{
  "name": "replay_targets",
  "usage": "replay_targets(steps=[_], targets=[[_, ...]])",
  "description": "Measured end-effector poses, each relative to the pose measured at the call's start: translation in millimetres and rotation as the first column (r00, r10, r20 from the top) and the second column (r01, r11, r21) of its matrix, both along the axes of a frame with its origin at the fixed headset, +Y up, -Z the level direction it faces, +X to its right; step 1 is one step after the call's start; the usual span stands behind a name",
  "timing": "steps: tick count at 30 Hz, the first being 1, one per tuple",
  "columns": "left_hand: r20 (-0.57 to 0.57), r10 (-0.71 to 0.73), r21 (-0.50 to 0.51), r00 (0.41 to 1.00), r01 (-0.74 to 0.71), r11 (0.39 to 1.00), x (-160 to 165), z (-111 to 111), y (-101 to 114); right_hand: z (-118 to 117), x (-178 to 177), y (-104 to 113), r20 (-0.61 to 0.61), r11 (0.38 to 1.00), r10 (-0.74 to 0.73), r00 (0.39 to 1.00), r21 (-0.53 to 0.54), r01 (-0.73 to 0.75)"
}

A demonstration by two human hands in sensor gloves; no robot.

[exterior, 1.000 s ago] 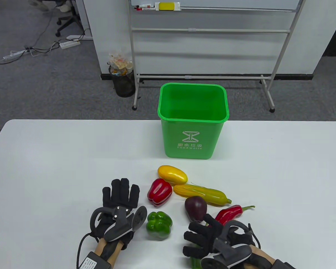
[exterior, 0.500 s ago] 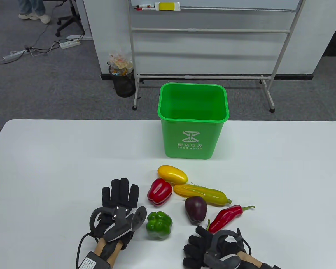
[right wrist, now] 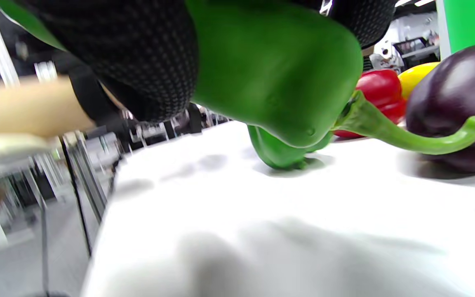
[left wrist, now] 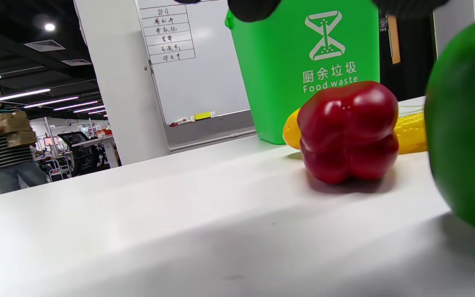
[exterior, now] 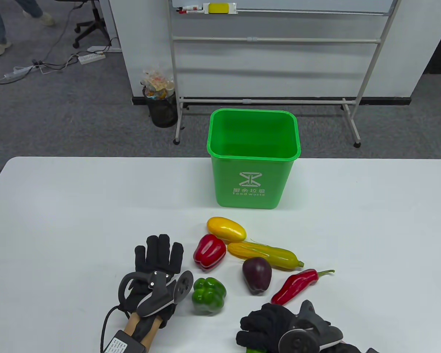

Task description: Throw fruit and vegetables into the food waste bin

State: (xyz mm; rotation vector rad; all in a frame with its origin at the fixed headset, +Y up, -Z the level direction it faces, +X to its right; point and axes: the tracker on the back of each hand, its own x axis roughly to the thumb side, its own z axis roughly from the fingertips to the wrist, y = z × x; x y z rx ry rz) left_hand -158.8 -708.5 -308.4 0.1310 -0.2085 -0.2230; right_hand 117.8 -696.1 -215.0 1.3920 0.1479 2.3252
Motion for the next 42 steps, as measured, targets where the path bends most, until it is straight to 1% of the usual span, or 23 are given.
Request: replay_targets(steps=[2,4,5,7,9,11,12,13,14,15,17,19,20,21,23,26,28,31,32,35,37,40,42], targets=[[-0.001,0.0,-0.002,1.0,0.0,1.0,0,0,0,-6,4,5,0.004,0.985,-0.108,0.994,-0.138,0.107],[-0.002,0.003,-0.004,1.0,-0.003,1.0,-1,0,0,-15,6,12,0.022,0.929,-0.237,0.971,-0.288,0.233],[-0.005,0.006,-0.004,1.0,-0.006,1.0,-1,0,0,-26,7,24,0.051,0.855,-0.356,0.933,-0.385,0.347],[-0.011,0.016,0.0,1.0,-0.016,1.0,-3,0,2,-47,8,49,0.119,0.743,-0.504,0.855,-0.445,0.5],[-0.013,0.023,0.001,1.0,-0.023,1.0,-4,0,3,-80,9,90,0.227,0.554,-0.679,0.699,-0.466,0.69],[-0.013,0.025,0.004,1.0,-0.024,1.0,-4,0,3,-135,9,150,0.377,0.346,-0.794,0.476,-0.364,0.865],[-0.011,0.023,0.003,1.0,-0.023,1.0,-4,-1,2,-155,9,168,0.451,0.292,-0.792,0.413,-0.315,0.903],[-0.01,0.018,-0.002,1.0,-0.018,1.0,-3,-1,1,-189,9,188,0.591,0.267,-0.718,0.368,-0.254,0.93],[-0.007,0.016,-0.01,1.0,-0.016,1.0,-2,-1,-1,-205,10,193,0.671,0.286,-0.64,0.374,-0.244,0.927],[-0.003,0.011,-0.023,1.0,-0.011,1.0,-1,-1,-3,-225,12,192,0.766,0.338,-0.498,0.406,-0.26,0.905],[0.004,0.002,-0.033,1.0,-0.002,0.999,0,-1,-4,-234,18,181,0.807,0.391,-0.377,0.455,-0.307,0.868],[0.008,0.001,-0.03,1.0,-0.001,1.0,1,-1,-4,-228,21,169,0.806,0.401,-0.42,0.417,-0.247,0.882],[0.011,0.002,-0.027,1.0,-0.001,1.0,1,-1,-4,-221,24,159,0.807,0.443,-0.421,0.414,-0.216,0.87],[0.011,0.001,-0.026,1.0,-0.001,1.0,0,-1,-4,-218,26,154,0.799,0.47,-0.416,0.434,-0.22,0.855],[0.008,-0.002,-0.027,1.0,0.002,1.0,0,-1,-4,-207,31,140,0.767,0.549,-0.391,0.509,-0.25,0.798],[0.006,0.003,-0.027,1.0,-0.002,1.0,0,-1,-4,-190,36,129,0.716,0.601,-0.404,0.569,-0.261,0.756],[0.007,0.006,-0.022,1.0,-0.006,1.0,1,-1,-2,-176,39,123,0.674,0.667,-0.409,0.616,-0.24,0.705],[0.008,0.004,-0.018,1.0,-0.004,1.0,3,0,-2,-151,42,119,0.596,0.806,-0.394,0.699,-0.142,0.575],[0.007,0.002,-0.019,1.0,-0.002,1.0,3,-1,-2,-138,43,115,0.565,0.866,-0.37,0.737,-0.077,0.494],[0.005,-0.006,-0.025,1.0,0.006,1.0,3,-1,-4,-113,44,106,0.507,0.933,-0.329,0.797,0.042,0.358],[0.003,-0.007,-0.029,1.0,0.007,1.0,2,-1,-5,-99,44,98,0.468,0.957,-0.287,0.836,0.097,0.274],[0.002,-0.009,-0.028,1.0,0.009,1.0,2,-1,-5,-82,46,83,0.442,0.974,-0.21,0.872,0.174,0.146],[0.001,-0.008,-0.029,1.0,0.008,1.0,2,-1,-5,-76,48,72,0.443,0.98,-0.143,0.885,0.19,0.063]])
